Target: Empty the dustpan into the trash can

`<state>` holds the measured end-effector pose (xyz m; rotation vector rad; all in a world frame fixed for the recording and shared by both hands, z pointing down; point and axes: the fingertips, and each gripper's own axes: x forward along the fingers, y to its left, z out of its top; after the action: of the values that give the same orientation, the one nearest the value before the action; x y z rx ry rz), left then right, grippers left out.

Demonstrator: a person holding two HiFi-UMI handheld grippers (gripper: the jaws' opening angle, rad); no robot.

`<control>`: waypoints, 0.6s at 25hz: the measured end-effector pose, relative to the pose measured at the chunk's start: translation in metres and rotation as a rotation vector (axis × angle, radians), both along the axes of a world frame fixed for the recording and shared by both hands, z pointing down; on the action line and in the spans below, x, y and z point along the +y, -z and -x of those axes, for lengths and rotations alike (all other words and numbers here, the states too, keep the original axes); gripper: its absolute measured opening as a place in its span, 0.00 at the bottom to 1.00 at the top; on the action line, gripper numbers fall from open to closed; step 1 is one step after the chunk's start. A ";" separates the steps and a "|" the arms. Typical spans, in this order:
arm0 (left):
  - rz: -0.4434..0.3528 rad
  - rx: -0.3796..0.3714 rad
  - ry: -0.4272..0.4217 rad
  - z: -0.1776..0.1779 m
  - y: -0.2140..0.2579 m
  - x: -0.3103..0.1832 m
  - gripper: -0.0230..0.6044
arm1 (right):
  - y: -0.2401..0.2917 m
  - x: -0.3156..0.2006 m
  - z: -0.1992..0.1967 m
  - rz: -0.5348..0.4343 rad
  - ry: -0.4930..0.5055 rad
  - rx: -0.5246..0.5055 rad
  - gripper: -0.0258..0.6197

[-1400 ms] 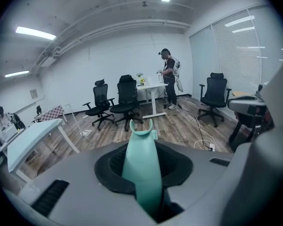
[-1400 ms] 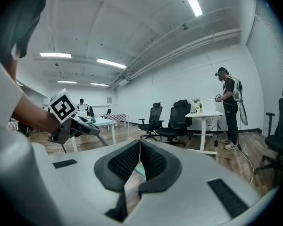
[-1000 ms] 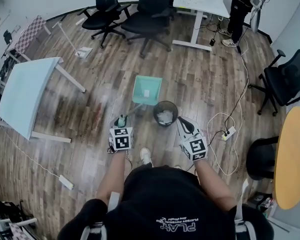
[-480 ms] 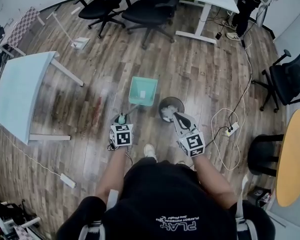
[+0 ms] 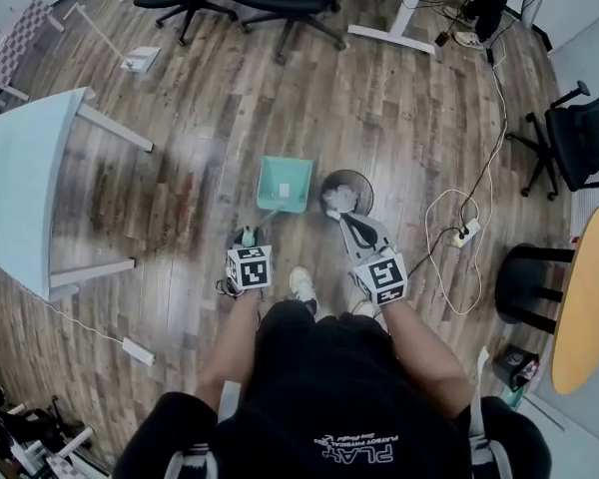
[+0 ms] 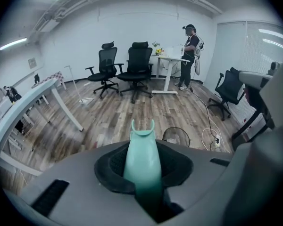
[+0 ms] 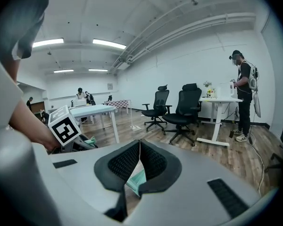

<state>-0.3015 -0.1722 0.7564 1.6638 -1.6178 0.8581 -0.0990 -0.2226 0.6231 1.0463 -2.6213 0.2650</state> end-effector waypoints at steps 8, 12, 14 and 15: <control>0.080 0.000 -0.043 -0.007 -0.050 -0.008 0.20 | -0.041 -0.008 0.013 0.085 -0.005 0.029 0.08; 0.113 0.002 -0.073 -0.007 -0.072 -0.013 0.20 | -0.057 -0.011 0.020 0.108 0.012 0.050 0.08; 0.123 -0.005 -0.084 -0.007 -0.079 -0.016 0.20 | -0.062 -0.013 0.023 0.120 0.018 0.057 0.08; 0.127 -0.005 -0.085 -0.006 -0.082 -0.017 0.20 | -0.064 -0.013 0.025 0.125 0.019 0.060 0.08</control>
<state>-0.2953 -0.1893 0.8384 1.6516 -1.4732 0.9879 -0.1236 -0.2360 0.6875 0.9725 -2.5240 0.3820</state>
